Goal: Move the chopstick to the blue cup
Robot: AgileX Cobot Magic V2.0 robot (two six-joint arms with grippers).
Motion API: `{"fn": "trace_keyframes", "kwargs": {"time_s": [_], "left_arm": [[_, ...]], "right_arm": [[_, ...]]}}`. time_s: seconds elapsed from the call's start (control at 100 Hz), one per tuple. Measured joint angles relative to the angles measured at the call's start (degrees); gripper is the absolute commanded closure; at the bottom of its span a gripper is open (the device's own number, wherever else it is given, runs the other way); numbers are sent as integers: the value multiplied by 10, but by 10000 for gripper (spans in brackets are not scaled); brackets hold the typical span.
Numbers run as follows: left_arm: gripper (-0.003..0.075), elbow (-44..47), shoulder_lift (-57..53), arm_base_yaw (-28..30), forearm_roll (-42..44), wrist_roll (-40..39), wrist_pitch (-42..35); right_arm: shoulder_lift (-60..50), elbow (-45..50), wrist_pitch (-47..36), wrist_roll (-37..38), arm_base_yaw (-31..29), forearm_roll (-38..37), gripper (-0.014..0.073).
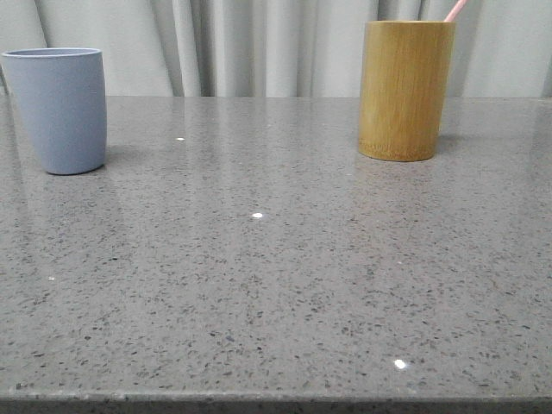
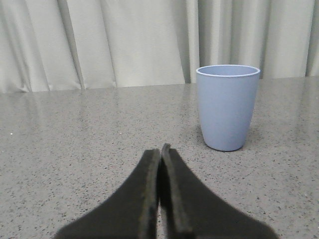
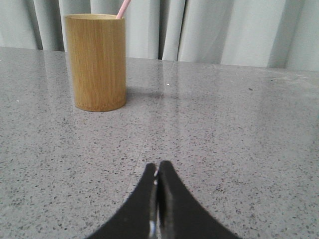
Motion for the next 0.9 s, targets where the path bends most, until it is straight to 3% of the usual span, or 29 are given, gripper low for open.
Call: {"fn": "trace_keyframes", "kwargs": {"time_s": [0.63,0.9], "left_arm": [[739,0,0,0,0,0,0],[739,-1,0,0,-34,0,1]], "right_arm": [[0,0,-1,0,0,0,715],[0,1,-94,0,0,0,715]]}}
